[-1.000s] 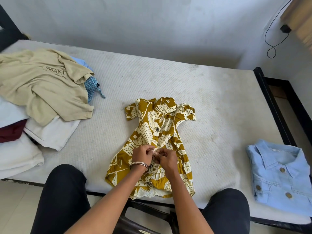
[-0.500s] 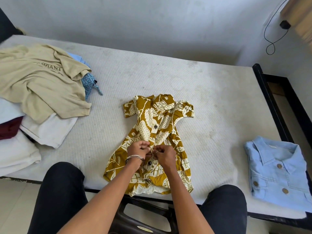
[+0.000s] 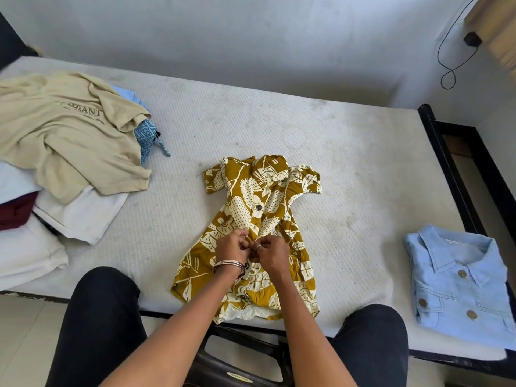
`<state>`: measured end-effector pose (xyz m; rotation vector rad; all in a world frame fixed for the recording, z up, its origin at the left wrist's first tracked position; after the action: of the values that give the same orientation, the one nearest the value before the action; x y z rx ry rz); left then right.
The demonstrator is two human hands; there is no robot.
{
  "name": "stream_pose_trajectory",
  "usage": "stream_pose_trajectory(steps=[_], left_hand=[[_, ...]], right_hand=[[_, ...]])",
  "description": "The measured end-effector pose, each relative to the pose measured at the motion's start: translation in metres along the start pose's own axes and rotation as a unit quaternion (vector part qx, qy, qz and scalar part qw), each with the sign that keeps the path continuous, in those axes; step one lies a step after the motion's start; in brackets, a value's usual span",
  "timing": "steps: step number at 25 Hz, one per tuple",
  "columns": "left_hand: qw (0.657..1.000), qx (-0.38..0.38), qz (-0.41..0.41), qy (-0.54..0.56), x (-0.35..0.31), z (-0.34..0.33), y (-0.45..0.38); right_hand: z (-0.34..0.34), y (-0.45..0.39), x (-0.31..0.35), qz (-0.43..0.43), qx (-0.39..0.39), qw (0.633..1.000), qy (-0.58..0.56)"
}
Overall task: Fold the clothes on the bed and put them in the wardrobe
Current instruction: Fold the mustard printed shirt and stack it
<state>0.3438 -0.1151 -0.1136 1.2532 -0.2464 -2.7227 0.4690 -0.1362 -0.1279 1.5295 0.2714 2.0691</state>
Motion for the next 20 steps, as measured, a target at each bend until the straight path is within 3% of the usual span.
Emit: stream_pose_trajectory(steps=[4,7,8,10,11,13,14,15,17,18,20], left_hand=[[0.999,-0.034,0.021,0.004,-0.002,0.004,-0.001],[0.989,-0.001,0.124,0.086,0.01,-0.001,-0.005],[0.968,0.018,0.181,0.173,0.014,-0.003,-0.005],[0.892,0.056,0.274,0.355,0.012,-0.005,0.001],[0.866,0.066,0.298,0.395,0.011,-0.005,0.004],[0.855,0.071,0.322,0.401,0.016,-0.006,0.004],[0.866,0.067,0.323,0.376,0.021,-0.006,0.003],[0.897,0.056,0.312,0.309,0.028,-0.004,0.0],[0.976,0.006,0.209,0.055,0.029,0.008,-0.01],[0.993,-0.021,0.111,-0.042,0.021,0.011,-0.017],[0.994,0.007,-0.06,-0.093,0.001,0.001,-0.025]], right_hand=[[0.0,0.003,0.002,0.032,-0.035,0.999,0.024],[0.003,0.004,0.001,0.036,-0.039,0.998,0.017],[0.004,0.004,0.002,0.039,-0.038,0.998,0.008],[0.005,0.002,0.004,0.038,-0.02,0.999,0.007],[0.004,0.001,0.005,0.032,-0.004,0.999,0.007],[0.002,0.0,0.005,0.029,0.033,0.999,0.003],[0.001,-0.002,0.003,0.027,0.042,0.999,0.012],[0.0,-0.003,0.0,0.023,0.053,0.998,0.027],[-0.005,-0.003,-0.011,-0.006,0.078,0.995,0.061],[-0.009,-0.002,-0.015,-0.02,0.094,0.993,0.07],[-0.02,-0.003,-0.016,-0.007,0.124,0.984,0.124]])
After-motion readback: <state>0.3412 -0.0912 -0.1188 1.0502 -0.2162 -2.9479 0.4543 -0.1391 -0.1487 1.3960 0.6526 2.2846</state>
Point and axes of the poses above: each hand's wrist, its own y-axis away from the middle knuckle, its own z-axis out of the back of the hand, x = y × z, the point moved 5 cm from there along -y, towards the middle knuckle, and after that the axes turned 2 degrees about -z, right-handed, at the moved point
